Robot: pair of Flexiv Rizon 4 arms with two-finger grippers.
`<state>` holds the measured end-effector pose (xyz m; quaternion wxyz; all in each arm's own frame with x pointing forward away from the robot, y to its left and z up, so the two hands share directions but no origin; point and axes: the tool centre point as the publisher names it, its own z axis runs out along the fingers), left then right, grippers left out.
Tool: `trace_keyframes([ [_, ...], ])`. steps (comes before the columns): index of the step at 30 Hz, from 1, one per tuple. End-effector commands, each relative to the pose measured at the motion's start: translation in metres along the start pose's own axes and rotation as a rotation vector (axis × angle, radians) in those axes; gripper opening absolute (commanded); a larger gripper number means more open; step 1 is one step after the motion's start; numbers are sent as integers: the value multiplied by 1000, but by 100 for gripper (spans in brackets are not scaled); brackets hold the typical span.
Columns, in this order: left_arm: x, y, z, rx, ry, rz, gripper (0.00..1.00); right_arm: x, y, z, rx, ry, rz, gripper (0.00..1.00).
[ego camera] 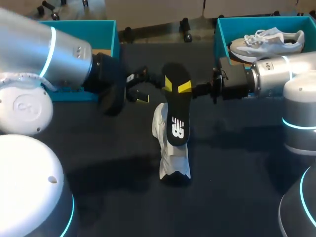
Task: Take the shoe out of the shoebox, open the shoe tongue, remove and reinsert the insole, then place the shoe into the shoebox
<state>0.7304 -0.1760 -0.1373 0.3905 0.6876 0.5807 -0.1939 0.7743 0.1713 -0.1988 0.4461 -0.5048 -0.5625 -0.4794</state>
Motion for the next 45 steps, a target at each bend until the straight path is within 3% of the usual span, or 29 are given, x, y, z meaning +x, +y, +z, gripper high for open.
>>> trace_keyframes([
  [1,-9,17,12,18,255,-20,100,0,-5,4,-16,1,1,0],
  [17,-9,17,12,18,255,-20,100,-2,-6,7,-14,1,4,0],
  [20,-8,20,13,27,349,-31,100,-2,-6,8,-12,2,3,0],
  [29,-5,35,17,52,497,-173,100,-4,-8,11,-11,9,-2,0],
  [45,-19,42,35,194,674,-134,100,-6,-9,15,6,18,-9,0],
])
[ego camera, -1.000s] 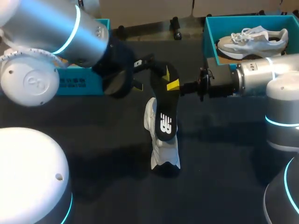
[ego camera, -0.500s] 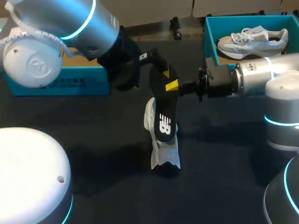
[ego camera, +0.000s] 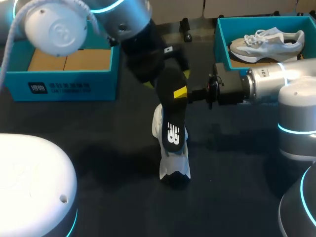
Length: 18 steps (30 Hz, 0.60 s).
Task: Take the shoe out of the shoebox, open the shoe tongue, remove and reinsert the insole, then place the shoe into the shoebox
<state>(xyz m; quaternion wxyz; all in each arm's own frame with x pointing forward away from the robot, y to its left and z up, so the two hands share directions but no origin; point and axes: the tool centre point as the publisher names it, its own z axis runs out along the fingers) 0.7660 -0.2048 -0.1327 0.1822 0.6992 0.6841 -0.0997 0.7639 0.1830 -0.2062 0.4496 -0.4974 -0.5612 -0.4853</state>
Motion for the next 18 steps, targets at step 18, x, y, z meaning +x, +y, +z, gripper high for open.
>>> trace_keyframes([
  [18,-2,0,5,23,286,18,100,-2,3,-1,6,-1,-14,0],
])
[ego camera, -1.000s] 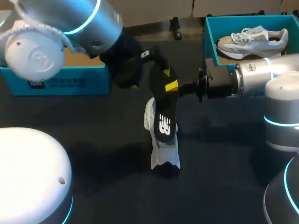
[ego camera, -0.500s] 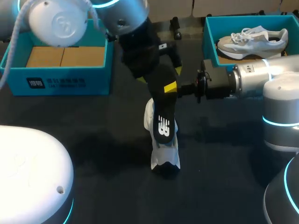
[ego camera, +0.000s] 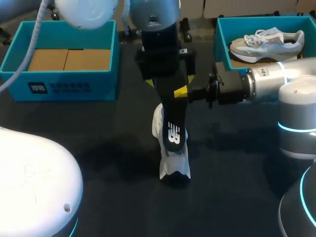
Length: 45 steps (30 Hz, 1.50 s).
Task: Take the shoe out of the shoebox, open the shoe tongue, remove and reinsert the insole, then place the shoe into the shoebox
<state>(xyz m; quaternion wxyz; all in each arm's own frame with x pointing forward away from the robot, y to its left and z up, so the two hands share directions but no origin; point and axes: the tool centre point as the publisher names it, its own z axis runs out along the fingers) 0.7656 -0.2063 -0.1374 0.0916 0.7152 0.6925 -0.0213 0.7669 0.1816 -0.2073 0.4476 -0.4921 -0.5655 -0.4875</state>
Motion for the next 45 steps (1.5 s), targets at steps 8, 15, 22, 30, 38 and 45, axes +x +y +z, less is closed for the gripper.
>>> trace_keyframes([
  [8,0,1,-1,7,32,-18,100,0,0,0,4,-4,-1,0],
  [15,2,2,-1,12,28,-24,100,0,1,0,5,-5,-3,0],
  [22,6,3,-3,24,-31,-55,100,0,1,0,4,-4,-2,0],
  [30,17,6,-5,62,-210,-131,100,3,-1,-5,-2,-12,7,0],
  [38,29,7,-11,124,-491,-151,100,7,-6,-14,-15,-18,20,0],
  [45,39,2,-20,134,-744,-93,100,14,-8,-20,-27,-28,23,0],
])
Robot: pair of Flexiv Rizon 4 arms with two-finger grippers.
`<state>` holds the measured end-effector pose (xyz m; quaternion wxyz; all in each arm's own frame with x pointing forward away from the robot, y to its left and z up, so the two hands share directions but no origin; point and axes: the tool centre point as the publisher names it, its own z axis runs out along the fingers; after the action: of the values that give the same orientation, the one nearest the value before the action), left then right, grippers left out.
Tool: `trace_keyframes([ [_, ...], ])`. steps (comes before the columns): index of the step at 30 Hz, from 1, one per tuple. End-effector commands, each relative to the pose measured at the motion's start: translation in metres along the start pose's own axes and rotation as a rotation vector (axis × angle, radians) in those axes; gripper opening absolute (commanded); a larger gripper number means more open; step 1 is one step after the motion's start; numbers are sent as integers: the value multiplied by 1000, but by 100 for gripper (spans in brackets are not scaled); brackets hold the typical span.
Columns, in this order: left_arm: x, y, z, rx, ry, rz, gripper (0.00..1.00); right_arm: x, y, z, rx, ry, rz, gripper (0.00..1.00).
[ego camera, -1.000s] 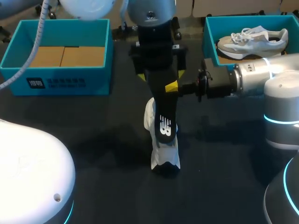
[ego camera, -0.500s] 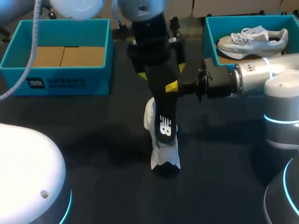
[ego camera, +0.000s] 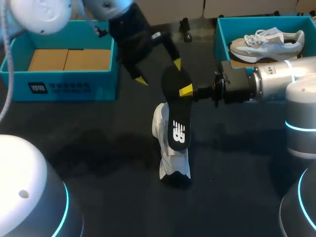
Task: Take the shoe out of the shoebox, open the shoe tongue, remove and reinsert the insole, then place the shoe into the shoebox
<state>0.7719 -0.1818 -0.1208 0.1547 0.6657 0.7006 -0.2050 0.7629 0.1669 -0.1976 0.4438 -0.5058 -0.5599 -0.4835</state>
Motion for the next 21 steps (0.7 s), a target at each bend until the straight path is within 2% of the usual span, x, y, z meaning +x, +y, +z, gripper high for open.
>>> trace_keyframes([
  [1,17,-6,-7,7,-421,51,100,6,-4,-5,-10,-13,3,0],
  [14,33,-16,-15,109,-638,130,100,12,-1,-7,-7,-21,10,0],
  [21,39,-22,-15,85,-692,174,100,14,-1,-6,-11,-19,16,0],
])
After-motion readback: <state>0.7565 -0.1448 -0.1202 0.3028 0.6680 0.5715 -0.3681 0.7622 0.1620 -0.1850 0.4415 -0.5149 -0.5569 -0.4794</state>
